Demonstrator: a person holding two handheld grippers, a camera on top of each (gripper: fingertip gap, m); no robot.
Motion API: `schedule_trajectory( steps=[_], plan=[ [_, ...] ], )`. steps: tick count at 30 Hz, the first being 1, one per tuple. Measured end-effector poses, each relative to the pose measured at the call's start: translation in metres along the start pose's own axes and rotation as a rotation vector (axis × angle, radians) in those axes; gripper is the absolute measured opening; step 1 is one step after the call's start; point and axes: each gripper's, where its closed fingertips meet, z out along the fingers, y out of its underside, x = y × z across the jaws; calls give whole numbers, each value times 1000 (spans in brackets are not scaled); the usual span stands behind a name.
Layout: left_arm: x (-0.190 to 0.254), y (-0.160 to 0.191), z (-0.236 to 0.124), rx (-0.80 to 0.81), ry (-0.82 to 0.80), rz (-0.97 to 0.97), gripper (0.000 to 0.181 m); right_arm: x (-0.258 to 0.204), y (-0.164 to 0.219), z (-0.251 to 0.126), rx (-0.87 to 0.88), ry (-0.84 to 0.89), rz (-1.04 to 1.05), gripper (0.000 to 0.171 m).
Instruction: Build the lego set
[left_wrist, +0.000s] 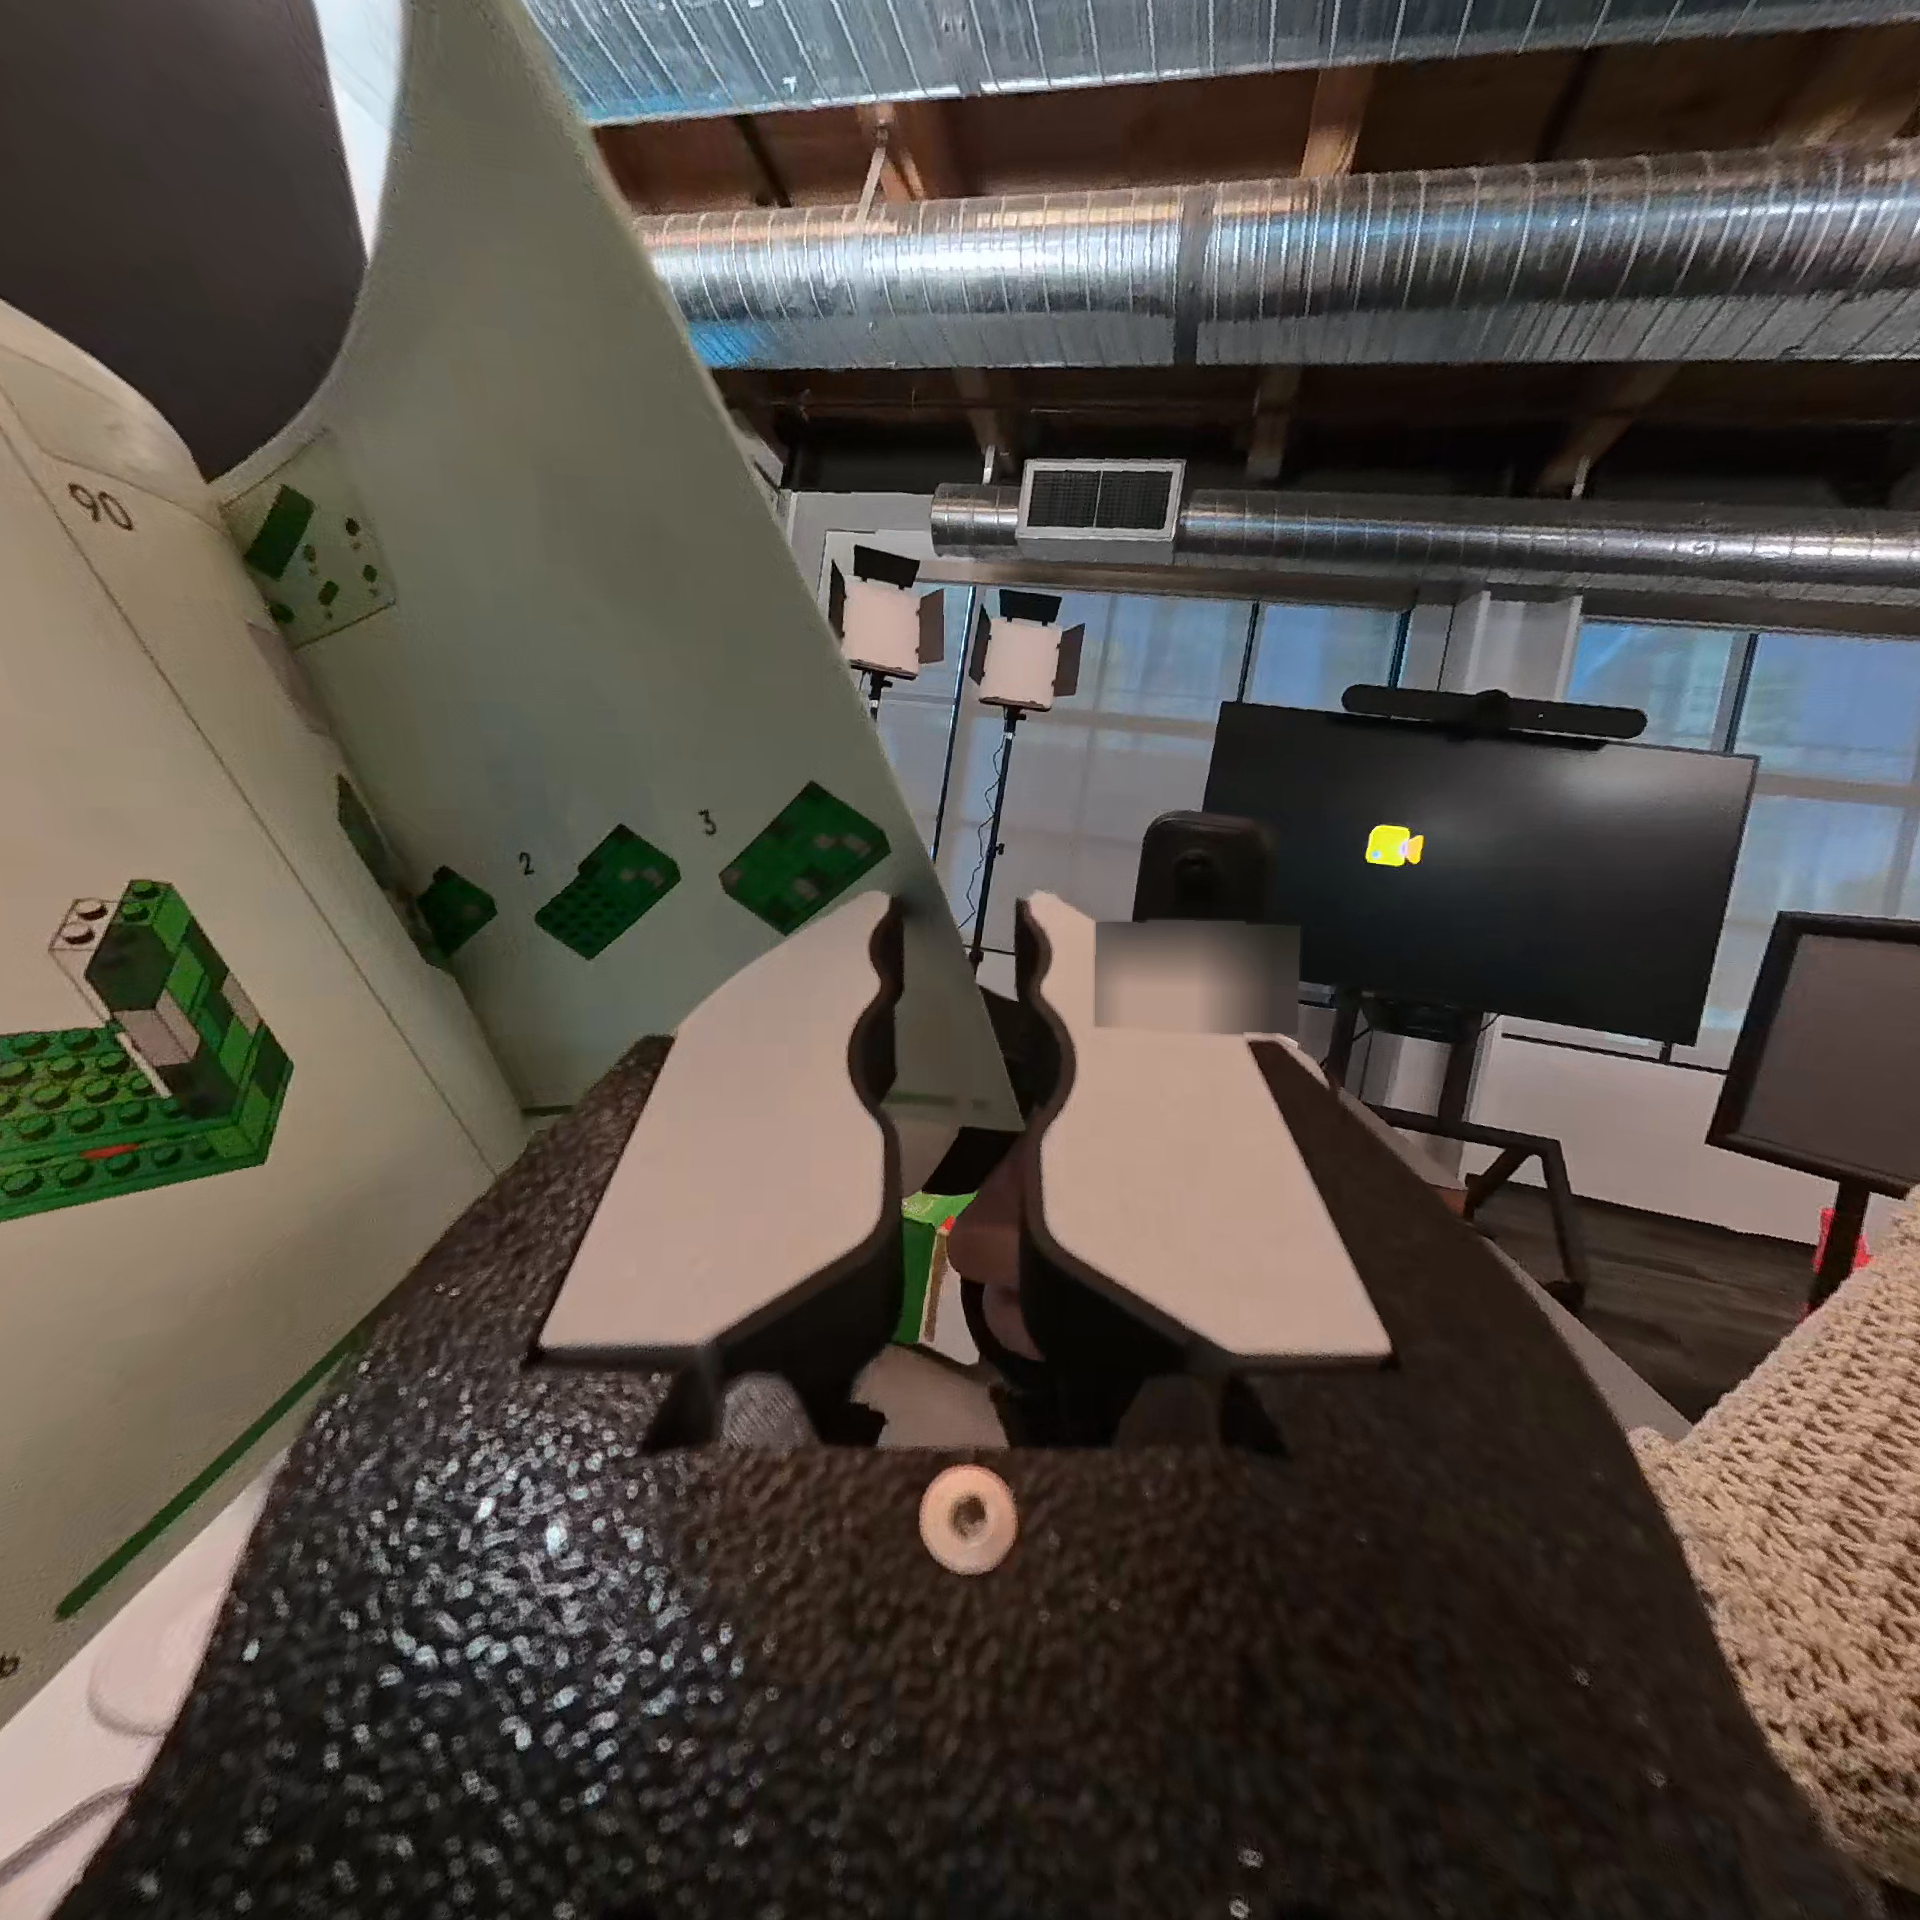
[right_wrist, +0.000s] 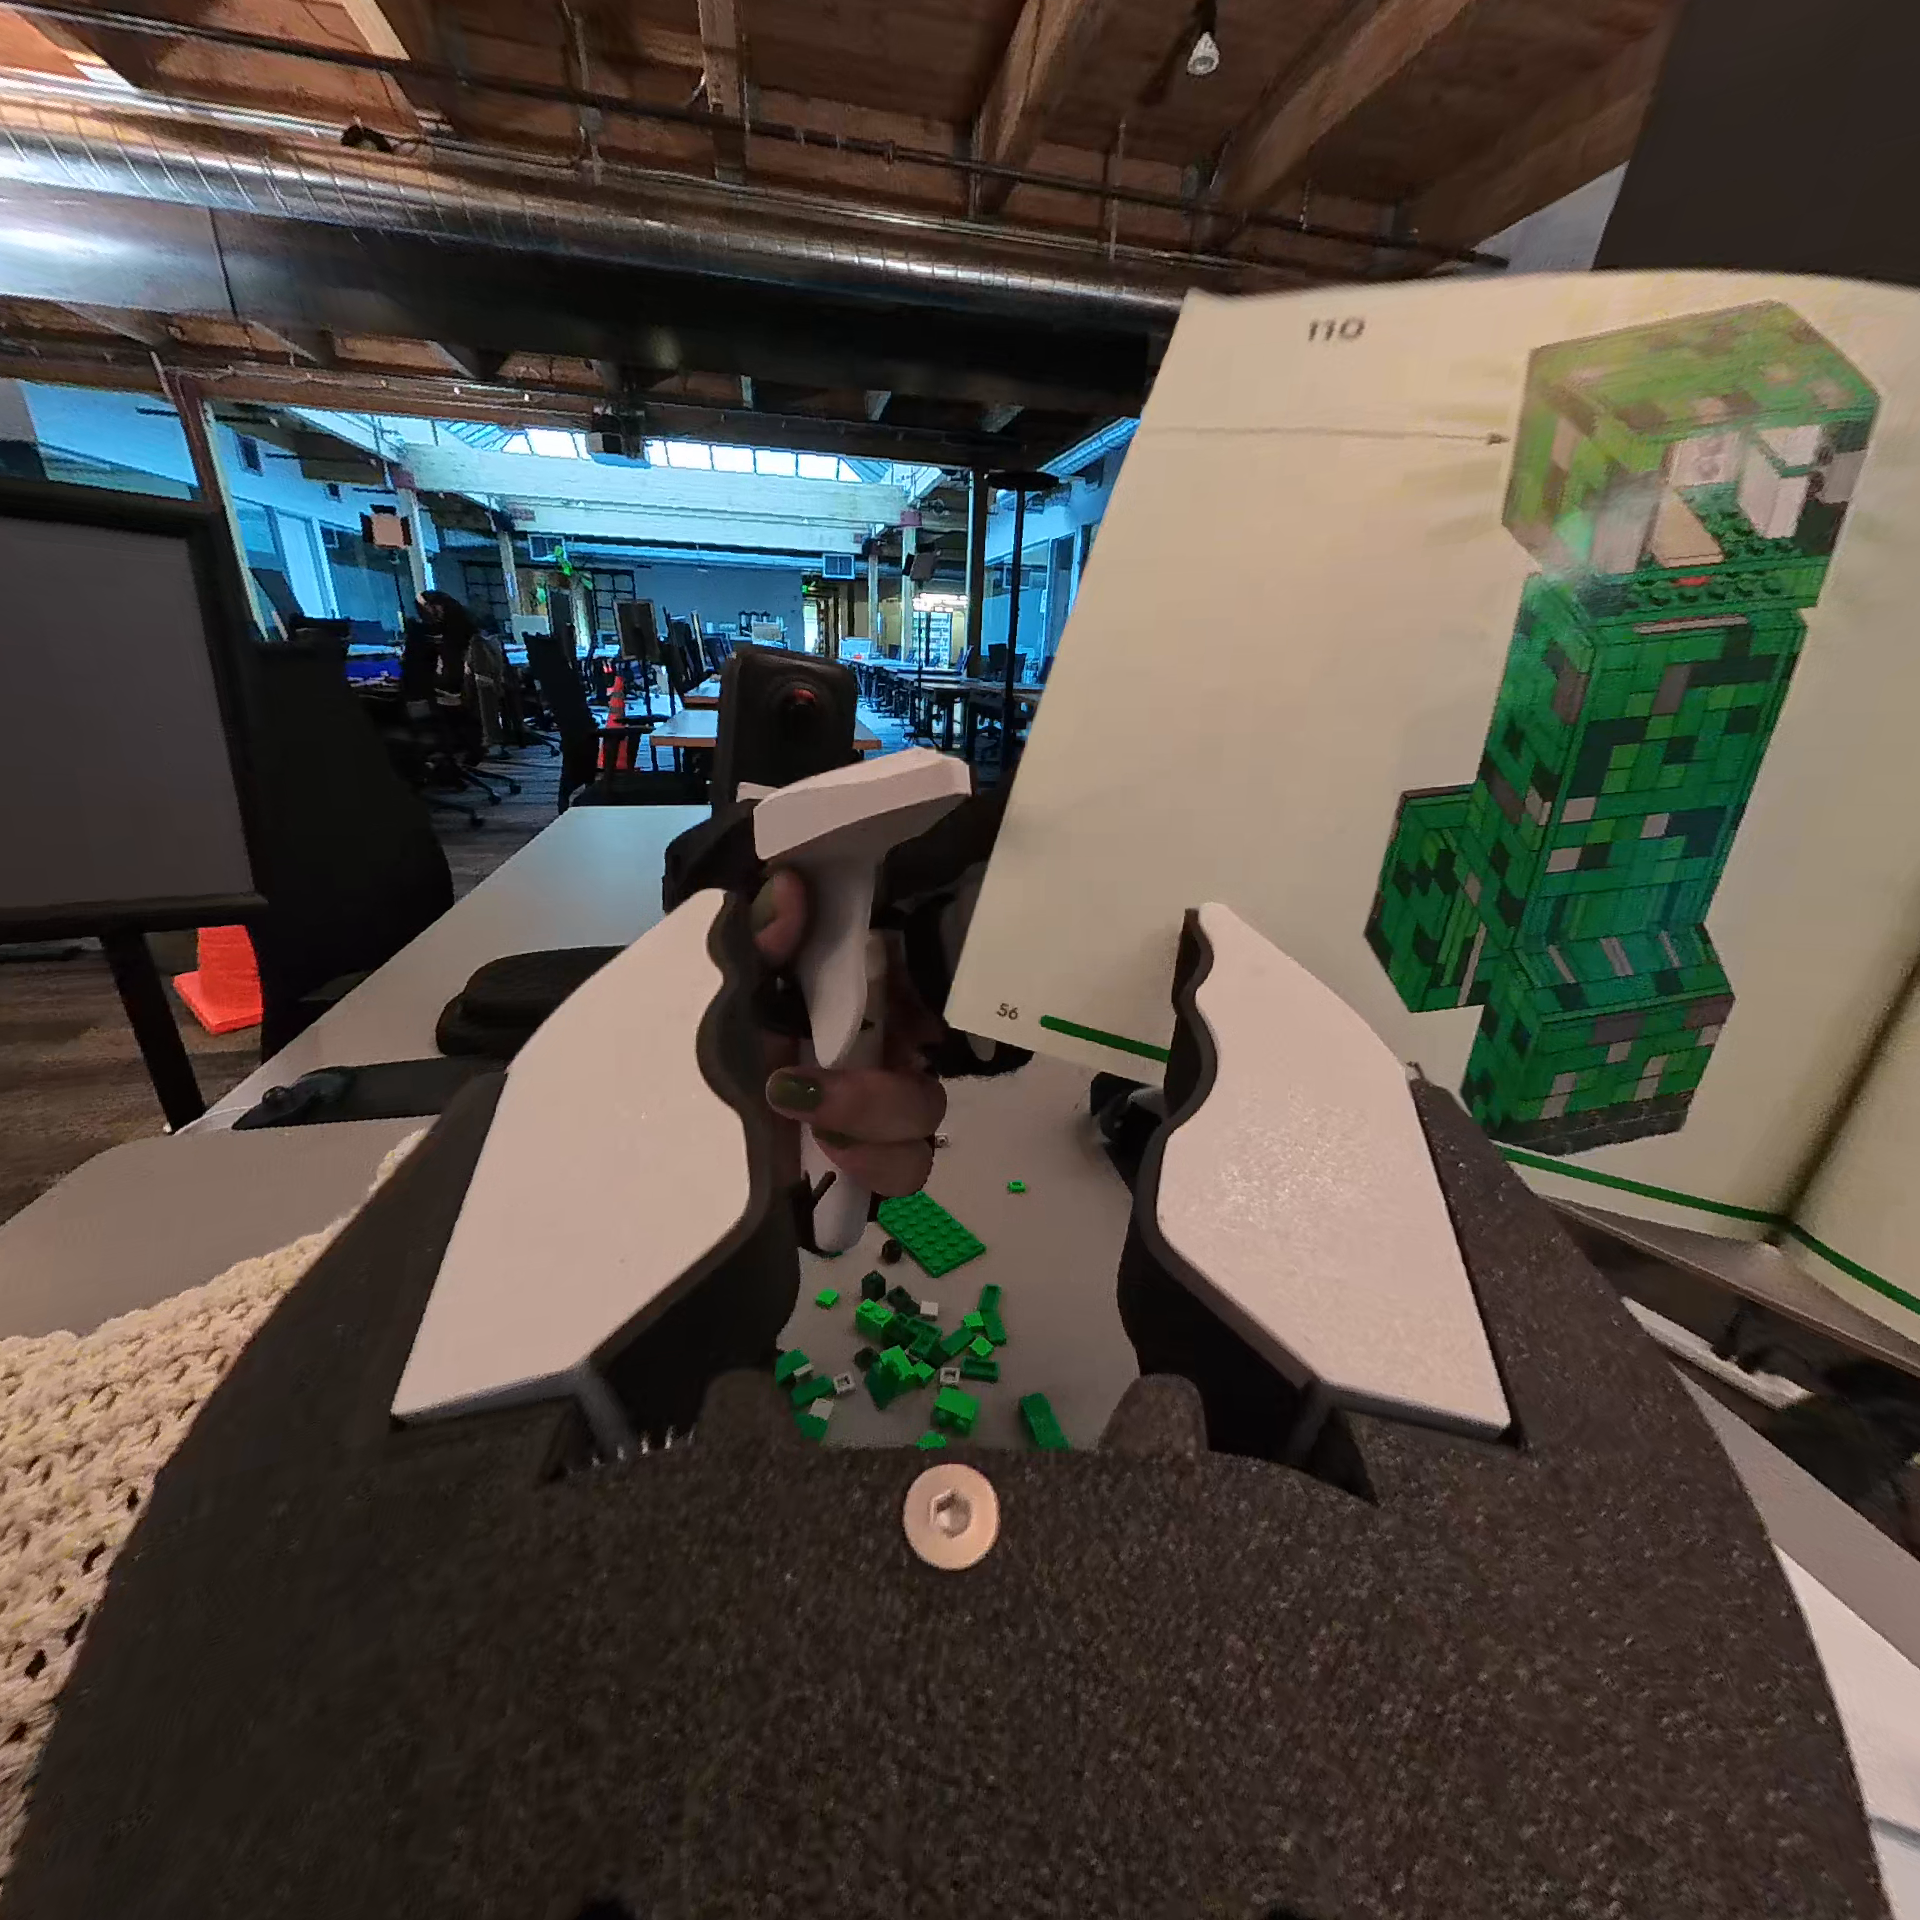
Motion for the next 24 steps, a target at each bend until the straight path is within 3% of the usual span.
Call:
schedule_trajectory(
  steps=[24],
  plan=[
    [11,14,11,-68,44,62,2,-3,-4,-9,-3,-17,-34,78]
  ],
)
